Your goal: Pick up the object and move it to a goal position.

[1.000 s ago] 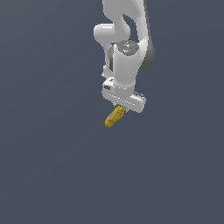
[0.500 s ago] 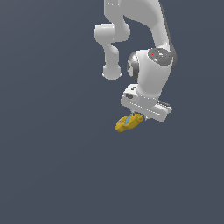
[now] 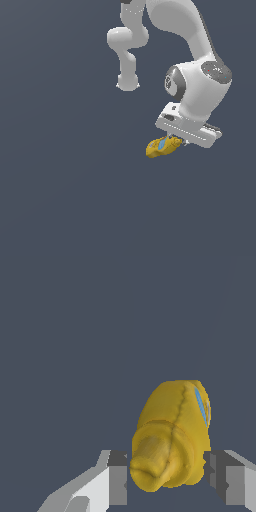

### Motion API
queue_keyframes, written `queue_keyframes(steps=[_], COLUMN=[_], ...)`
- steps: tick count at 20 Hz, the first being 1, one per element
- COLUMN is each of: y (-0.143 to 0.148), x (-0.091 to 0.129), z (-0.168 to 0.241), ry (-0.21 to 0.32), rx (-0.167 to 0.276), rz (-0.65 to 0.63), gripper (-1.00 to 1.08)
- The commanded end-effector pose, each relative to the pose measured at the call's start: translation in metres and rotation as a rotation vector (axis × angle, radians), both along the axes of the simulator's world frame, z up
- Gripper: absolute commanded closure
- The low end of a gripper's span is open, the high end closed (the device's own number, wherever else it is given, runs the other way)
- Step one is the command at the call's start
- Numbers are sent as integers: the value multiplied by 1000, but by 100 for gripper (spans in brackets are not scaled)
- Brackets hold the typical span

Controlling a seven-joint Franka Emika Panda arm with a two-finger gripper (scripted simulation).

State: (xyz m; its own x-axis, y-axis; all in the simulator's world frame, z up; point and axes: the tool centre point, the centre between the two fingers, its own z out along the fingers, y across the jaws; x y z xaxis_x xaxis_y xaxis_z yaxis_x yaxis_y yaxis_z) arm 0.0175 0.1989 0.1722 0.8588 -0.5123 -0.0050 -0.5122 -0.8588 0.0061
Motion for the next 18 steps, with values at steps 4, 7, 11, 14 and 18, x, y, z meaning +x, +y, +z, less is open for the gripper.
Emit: queue_keyframes(steps=[4,7,11,14,18], y=[22,27,31,31,29], x=[13,17,20,20,19], z=[4,5,5,5,1], ry=[-7,-7,-7,-7,0], rx=[3,3,3,3,-2], rz=[2,2,2,3,0], gripper=[108,108,108,108,108])
